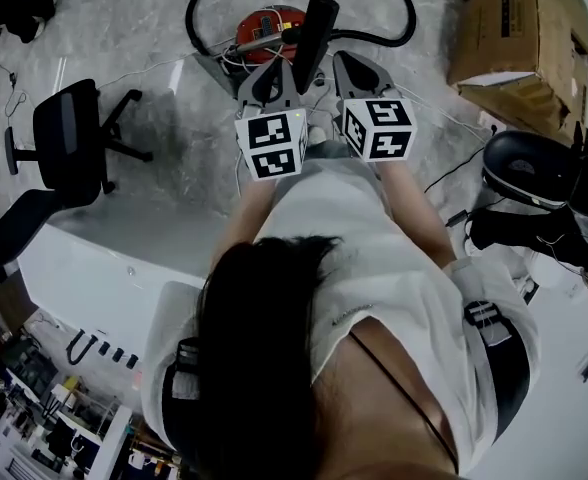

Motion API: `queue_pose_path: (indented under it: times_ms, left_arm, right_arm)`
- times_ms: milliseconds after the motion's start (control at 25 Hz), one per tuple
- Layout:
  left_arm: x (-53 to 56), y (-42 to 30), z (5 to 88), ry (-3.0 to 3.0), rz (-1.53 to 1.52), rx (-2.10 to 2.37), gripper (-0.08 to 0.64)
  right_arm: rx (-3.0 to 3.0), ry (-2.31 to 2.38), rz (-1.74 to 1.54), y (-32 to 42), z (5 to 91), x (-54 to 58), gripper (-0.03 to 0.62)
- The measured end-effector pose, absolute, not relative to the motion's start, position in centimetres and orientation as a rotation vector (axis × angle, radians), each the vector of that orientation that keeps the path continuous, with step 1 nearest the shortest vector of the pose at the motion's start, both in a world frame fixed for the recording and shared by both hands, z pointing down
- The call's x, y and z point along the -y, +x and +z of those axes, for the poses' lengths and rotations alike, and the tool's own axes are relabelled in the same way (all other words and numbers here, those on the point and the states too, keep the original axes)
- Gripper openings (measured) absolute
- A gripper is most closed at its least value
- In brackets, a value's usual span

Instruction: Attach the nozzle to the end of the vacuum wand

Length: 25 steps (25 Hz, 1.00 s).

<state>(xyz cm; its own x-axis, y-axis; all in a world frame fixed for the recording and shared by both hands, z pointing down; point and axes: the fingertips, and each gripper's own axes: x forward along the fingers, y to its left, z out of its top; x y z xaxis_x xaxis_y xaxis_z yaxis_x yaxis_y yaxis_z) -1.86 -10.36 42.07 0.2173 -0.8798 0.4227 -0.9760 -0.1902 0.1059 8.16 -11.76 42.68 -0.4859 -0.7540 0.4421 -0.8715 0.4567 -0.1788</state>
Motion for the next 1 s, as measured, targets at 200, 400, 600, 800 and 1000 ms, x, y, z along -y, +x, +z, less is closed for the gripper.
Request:
queue_pose_path:
  times_ms: [200,400,600,800,1000]
  left_arm:
    - [10.2,-2.3,42.0,2.143,0.387,1.737,0.002]
    - [10.1,-2.3,41.7,2.180,0.412,1.738,0.002]
    - [9.7,-1.6,41.8,2.184,0.416,1.734,0.002]
    - [9.1,-1.3,41.9,2.187,0.410,1.743,0.002]
    - [8.8,-1.3,41.9,2.198,0.412,1.763,0.002]
  right_arm:
    - [2.408,1.372,0.537,7.6,42.6,11.6,0.015]
    - [2.408,1.347,0.531,7.0,42.7,11.5,0.015]
    - [2.405,1.334,0.497,7.0,42.9,11.1,0.014]
    - [2.410,1.309,0.479,6.8,43.1,10.4,0.015]
    - [2.412,1.317,0.492,6.9,43.4,10.3,0.015]
